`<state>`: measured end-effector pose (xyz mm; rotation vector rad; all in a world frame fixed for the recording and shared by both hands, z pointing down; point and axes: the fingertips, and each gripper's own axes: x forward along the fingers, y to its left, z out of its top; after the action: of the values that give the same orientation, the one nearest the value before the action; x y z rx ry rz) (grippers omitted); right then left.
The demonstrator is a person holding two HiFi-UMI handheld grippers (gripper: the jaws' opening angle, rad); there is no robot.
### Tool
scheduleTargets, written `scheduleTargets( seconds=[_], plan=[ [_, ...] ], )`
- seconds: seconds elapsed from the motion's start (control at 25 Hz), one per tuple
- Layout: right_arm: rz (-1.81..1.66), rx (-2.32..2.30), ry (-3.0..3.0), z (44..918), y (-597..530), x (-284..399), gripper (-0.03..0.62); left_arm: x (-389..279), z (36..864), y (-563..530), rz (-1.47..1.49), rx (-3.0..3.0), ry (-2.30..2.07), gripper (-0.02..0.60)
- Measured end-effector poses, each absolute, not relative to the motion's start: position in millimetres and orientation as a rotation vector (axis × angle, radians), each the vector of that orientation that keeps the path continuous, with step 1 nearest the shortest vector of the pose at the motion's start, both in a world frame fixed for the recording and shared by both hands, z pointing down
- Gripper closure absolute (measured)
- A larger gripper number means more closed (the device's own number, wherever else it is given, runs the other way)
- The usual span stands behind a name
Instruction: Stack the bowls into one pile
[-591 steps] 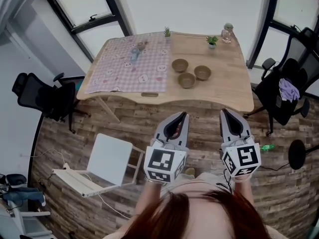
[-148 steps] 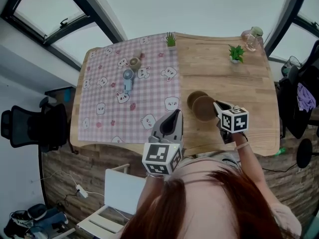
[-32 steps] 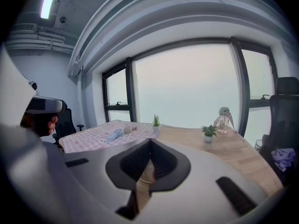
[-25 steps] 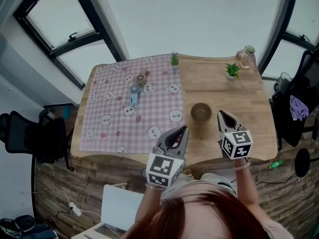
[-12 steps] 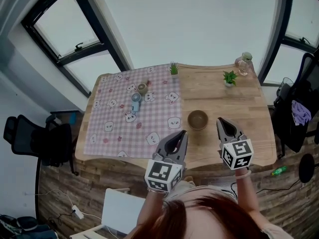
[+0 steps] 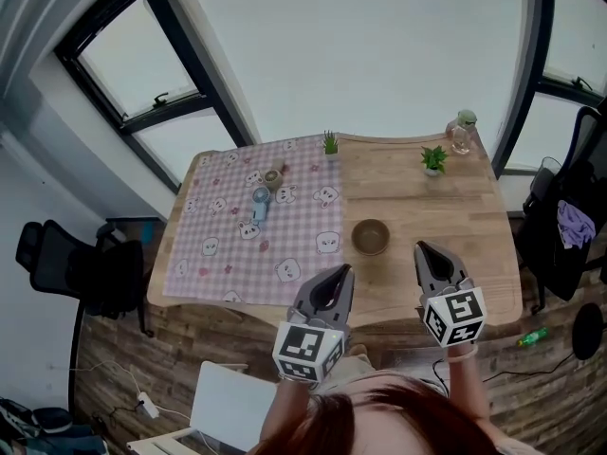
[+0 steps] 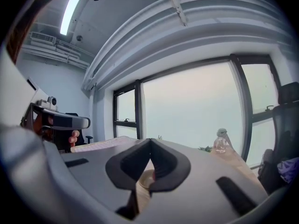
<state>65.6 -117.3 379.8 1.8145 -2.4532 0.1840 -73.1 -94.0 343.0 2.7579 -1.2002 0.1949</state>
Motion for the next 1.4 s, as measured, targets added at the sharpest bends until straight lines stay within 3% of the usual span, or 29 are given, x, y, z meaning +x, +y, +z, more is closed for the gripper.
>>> scheduleTargets(
  seconds=[1.4],
  plan=[
    [0.022, 1.778, -2.506, 352.0, 20.0, 114.7, 0.594, -26.4, 332.8, 27.5, 0.184, 2.708, -1.404, 0.571]
  ],
)
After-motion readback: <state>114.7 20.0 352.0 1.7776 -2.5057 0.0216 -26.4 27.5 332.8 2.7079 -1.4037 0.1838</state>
